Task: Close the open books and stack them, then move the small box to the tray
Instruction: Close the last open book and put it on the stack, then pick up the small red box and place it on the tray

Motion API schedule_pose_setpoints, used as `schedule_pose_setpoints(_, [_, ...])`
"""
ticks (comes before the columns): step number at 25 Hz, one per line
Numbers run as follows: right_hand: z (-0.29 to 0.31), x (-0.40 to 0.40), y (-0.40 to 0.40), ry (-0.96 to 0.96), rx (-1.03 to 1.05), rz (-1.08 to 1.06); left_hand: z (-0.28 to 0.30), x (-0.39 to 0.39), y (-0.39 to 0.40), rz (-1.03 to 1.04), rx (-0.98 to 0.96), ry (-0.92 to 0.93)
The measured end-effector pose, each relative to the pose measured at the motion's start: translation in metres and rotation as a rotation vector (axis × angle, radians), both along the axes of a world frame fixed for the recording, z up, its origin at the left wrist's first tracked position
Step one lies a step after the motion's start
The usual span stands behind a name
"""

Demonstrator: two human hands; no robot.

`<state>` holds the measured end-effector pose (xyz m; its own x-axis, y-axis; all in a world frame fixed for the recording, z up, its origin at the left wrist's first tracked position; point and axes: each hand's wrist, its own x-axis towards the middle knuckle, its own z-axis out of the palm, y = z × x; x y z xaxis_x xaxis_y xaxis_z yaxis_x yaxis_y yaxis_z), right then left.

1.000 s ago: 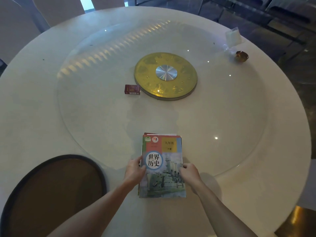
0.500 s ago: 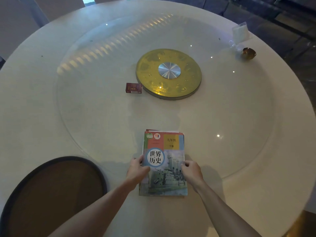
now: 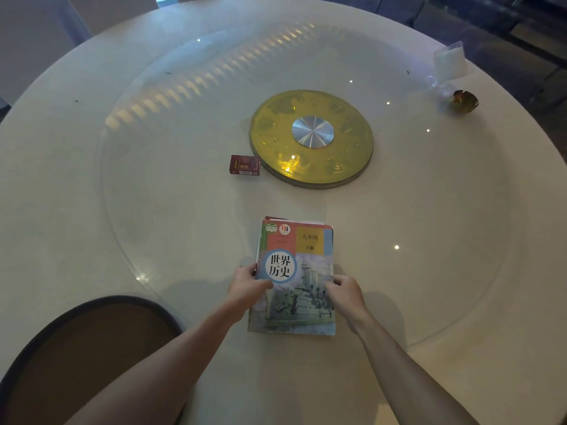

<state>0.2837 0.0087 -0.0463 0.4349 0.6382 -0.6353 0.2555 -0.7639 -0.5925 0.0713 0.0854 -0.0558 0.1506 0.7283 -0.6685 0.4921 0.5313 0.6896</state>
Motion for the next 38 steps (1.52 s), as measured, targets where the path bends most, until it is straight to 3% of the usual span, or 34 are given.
schedule_pose_setpoints(4, [-0.014,0.005,0.015,-0.002,0.011,-0.048,-0.002,-0.002,0.017,-0.001,0.021,-0.024])
schedule_pose_setpoints(12, [-0.027,0.026,0.076,-0.264,-0.051,0.013,-0.024,-0.011,0.087,0.023,0.046,0.038])
schedule_pose_setpoints(16, [-0.014,0.015,0.147,-0.476,0.162,0.117,-0.027,-0.011,0.156,0.149,0.124,0.066])
schedule_pose_setpoints(20, [-0.004,-0.015,0.227,-0.282,0.332,0.285,-0.011,-0.006,0.216,0.242,0.228,0.079])
schedule_pose_setpoints(26, [-0.012,-0.047,0.298,0.080,0.240,0.339,-0.027,-0.007,0.262,0.201,0.220,-0.030])
schedule_pose_setpoints(31, [-0.024,-0.065,0.313,0.103,0.249,0.379,-0.029,-0.012,0.259,0.149,0.234,-0.155])
schedule_pose_setpoints(36, [-0.022,-0.091,0.297,0.108,0.300,0.187,-0.024,-0.021,0.246,0.375,0.329,-0.108])
schedule_pose_setpoints(38, [-0.019,-0.104,0.285,0.204,0.255,0.105,-0.021,-0.032,0.236,0.481,0.330,-0.106])
